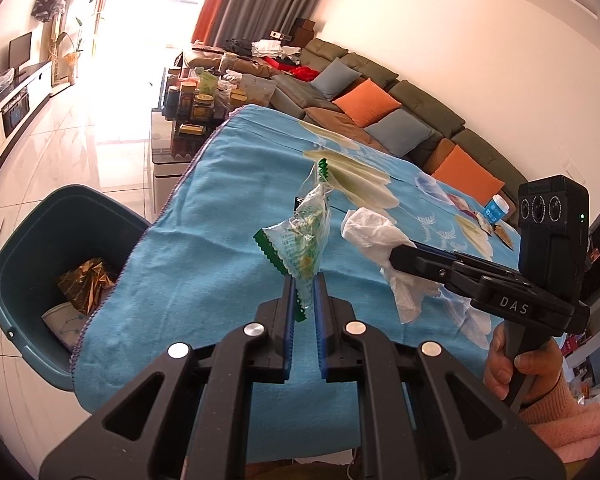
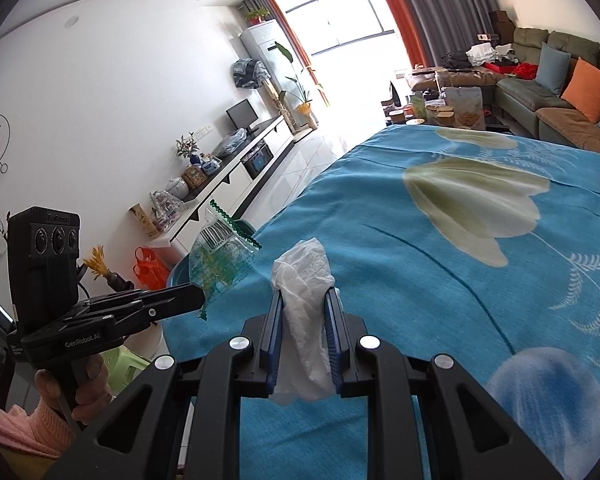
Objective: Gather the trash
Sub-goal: 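Lift the clear wrapper with the left gripper while the right gripper lifts the tissue toward the bin, then carry the clear wrapper with the left gripper while the right gripper carries the tissue over the bin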
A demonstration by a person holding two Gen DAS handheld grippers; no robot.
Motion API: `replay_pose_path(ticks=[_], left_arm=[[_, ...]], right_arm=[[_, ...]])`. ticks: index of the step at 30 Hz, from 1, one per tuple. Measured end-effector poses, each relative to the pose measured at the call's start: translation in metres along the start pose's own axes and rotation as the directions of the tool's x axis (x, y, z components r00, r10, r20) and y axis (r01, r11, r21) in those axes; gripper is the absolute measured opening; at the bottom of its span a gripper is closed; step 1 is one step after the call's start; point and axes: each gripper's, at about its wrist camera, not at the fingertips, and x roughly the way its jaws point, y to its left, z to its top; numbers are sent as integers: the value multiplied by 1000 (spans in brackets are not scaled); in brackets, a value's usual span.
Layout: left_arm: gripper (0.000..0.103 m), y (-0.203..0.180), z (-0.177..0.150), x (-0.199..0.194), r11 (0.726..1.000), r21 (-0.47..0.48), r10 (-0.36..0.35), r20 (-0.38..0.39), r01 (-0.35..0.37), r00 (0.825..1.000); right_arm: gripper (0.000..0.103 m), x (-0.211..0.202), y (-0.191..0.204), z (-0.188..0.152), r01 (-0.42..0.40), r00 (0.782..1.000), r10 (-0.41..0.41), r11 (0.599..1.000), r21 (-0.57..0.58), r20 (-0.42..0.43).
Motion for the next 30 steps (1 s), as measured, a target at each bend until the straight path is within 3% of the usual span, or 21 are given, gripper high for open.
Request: replay_pose_path(ticks=[30], left_arm=[[9, 32, -1, -22, 996, -57, 75, 31, -73, 997]], right_arm=[[18, 37, 32, 14, -79, 995, 76, 995, -53, -57]])
